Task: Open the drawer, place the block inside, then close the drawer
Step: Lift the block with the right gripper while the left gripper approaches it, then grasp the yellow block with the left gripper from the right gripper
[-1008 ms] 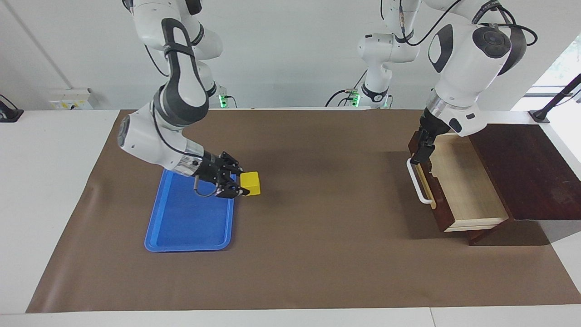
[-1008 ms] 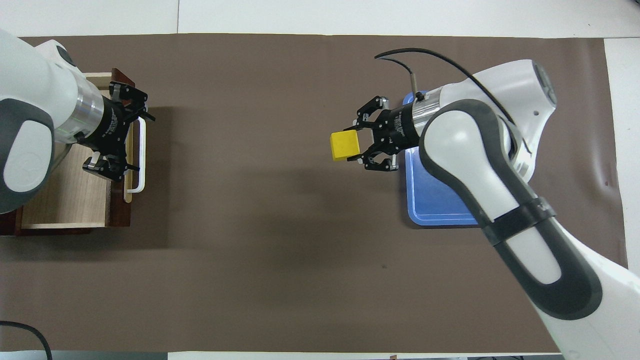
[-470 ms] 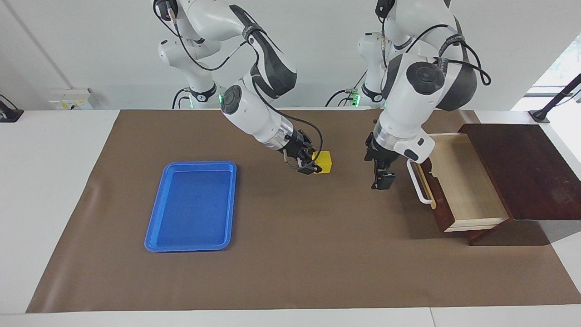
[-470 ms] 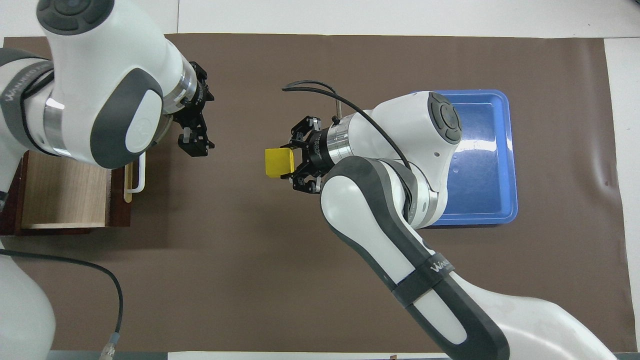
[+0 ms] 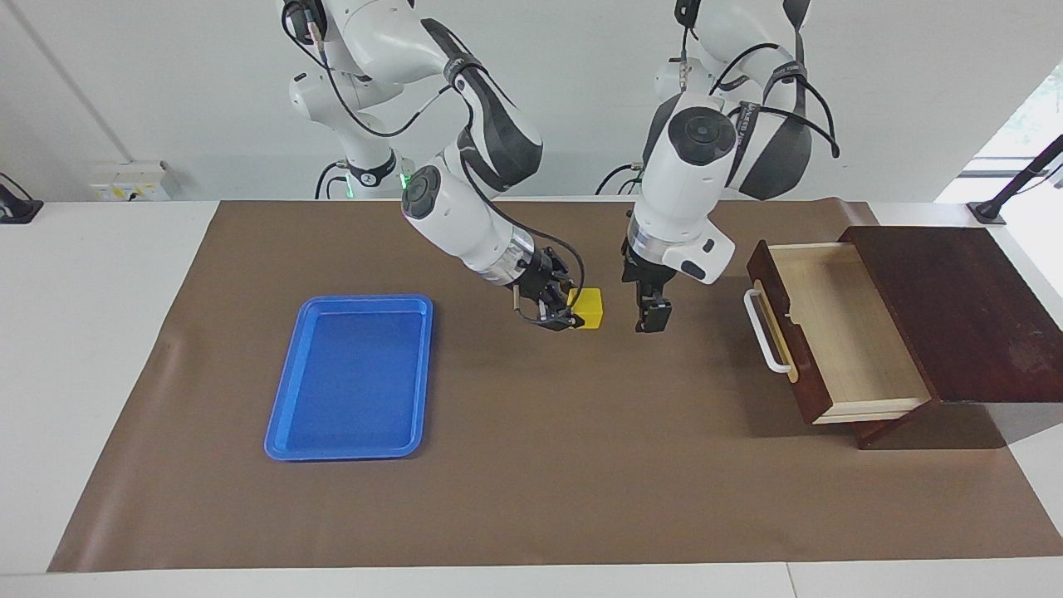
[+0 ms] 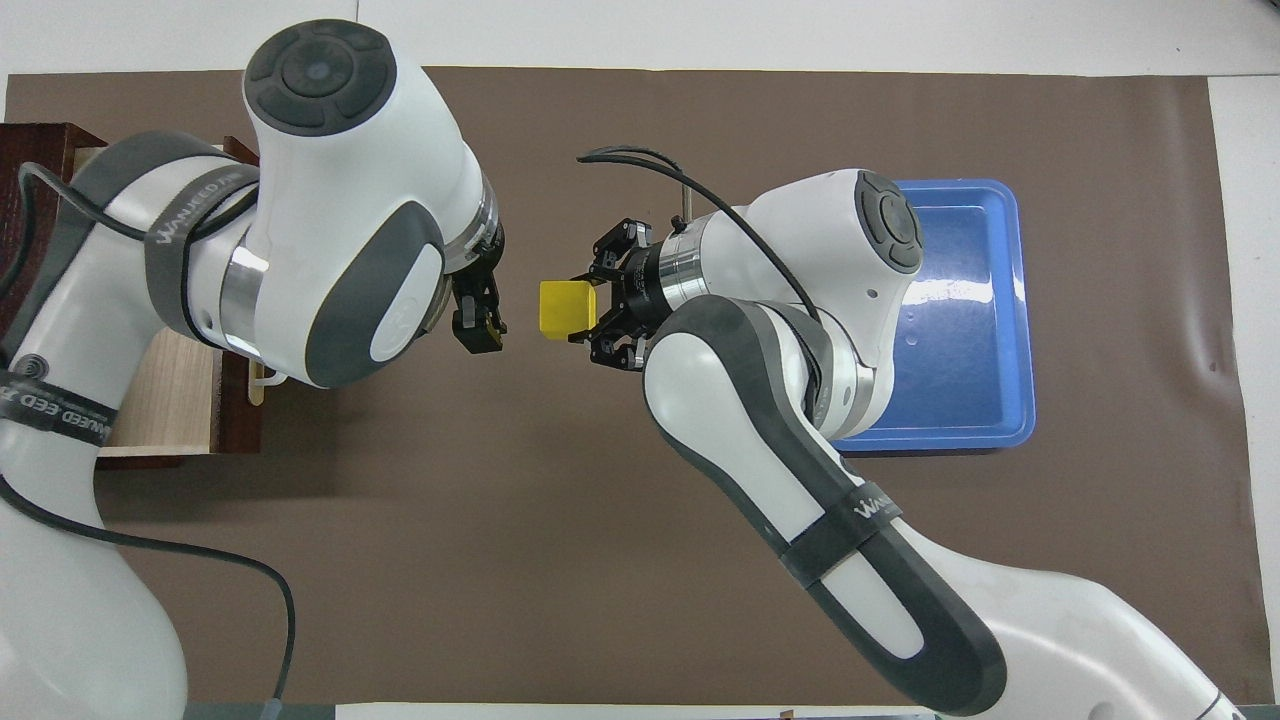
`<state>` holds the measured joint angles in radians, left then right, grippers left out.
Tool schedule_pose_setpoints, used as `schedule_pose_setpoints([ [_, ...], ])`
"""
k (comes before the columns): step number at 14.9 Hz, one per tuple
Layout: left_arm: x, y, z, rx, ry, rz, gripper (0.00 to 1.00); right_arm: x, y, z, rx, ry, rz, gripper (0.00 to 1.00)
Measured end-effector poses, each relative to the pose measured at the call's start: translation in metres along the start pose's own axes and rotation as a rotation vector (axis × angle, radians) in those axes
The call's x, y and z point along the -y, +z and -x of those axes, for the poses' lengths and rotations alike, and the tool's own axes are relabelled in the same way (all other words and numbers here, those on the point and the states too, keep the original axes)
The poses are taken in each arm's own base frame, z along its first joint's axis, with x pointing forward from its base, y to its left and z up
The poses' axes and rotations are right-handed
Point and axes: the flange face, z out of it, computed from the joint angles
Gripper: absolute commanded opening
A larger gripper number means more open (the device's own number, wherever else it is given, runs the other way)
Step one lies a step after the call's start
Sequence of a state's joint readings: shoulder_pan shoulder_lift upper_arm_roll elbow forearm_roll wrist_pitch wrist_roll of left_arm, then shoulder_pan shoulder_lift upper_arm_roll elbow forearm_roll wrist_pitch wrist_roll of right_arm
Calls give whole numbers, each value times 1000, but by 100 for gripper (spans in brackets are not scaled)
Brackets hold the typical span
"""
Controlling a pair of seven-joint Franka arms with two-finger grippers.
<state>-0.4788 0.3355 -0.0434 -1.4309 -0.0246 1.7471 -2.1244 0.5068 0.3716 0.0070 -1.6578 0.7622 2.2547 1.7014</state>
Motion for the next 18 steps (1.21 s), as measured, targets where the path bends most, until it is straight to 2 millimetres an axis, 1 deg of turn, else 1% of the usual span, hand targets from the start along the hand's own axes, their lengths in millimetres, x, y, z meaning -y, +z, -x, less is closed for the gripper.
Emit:
schedule_pose_setpoints([
  [4, 17, 10, 19, 12, 12, 22, 100, 0, 1, 0, 0, 0, -2, 0],
  [8, 28, 13, 25, 10, 26, 21, 100, 0, 2, -1, -1, 0, -1, 0],
  [10, 33, 18, 29, 8, 36, 20, 100, 0, 2, -1, -2, 0, -1, 0],
  [14, 35, 29, 32, 8, 42, 23, 100, 0, 3, -1, -3, 0, 0, 0],
  [18, 38, 29, 38, 7, 52, 38, 100, 0, 4, -3, -5, 2, 2, 0],
])
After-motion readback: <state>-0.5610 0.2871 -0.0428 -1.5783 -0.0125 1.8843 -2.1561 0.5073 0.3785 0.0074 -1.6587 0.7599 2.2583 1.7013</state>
